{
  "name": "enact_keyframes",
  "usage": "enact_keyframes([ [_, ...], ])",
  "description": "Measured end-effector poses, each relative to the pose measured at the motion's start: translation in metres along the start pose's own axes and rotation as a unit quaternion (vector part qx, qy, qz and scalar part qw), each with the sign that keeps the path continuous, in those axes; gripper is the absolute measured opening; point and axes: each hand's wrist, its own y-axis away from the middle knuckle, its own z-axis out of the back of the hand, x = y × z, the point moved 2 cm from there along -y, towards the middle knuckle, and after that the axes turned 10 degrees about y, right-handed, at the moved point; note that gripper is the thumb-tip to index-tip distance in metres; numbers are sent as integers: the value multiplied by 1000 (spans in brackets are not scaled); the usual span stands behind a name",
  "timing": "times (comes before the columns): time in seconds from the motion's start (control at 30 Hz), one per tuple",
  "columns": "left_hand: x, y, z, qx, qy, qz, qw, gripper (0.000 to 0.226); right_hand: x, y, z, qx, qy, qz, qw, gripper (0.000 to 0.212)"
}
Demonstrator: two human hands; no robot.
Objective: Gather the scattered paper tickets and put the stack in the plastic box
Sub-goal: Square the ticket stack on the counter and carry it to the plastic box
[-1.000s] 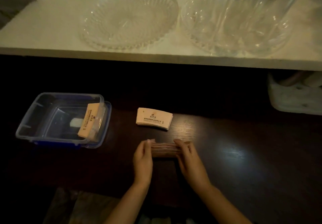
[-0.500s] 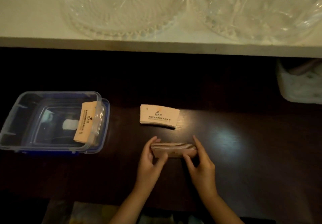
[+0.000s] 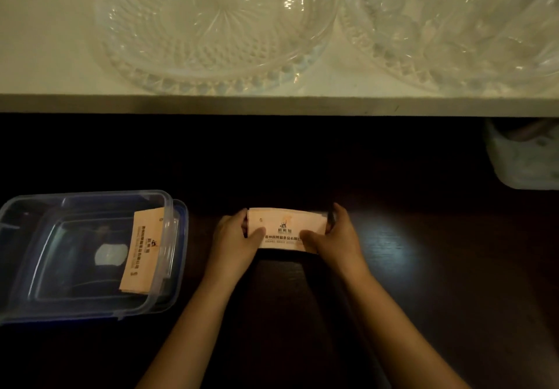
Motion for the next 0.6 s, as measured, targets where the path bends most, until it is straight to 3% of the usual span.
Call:
enact_keyframes([
  [0.07,6,-1,-2,4,0,18,1000,42,-7,-4,-2,13,9,-17,1000,82],
  [0.17,16,-6,-1,72,42,68,994,44,-14,-10,0,43,13,-26,999,86],
  [0.27,17,-12,2,130,50,72,988,43,-14,-15,1,83,40,-18,996,71],
  [0.37,15,-11,3,122,60,42,990,50,-17,-13,-1,81,62,-7,995,57],
  [0.47,13,0,1,136,124,8,983,60,-25,0,-2,43,57,68,995,57],
  [0.6,13,22,-11,134,262,33,955,68,-38,25,0,0,68,177,982,74],
])
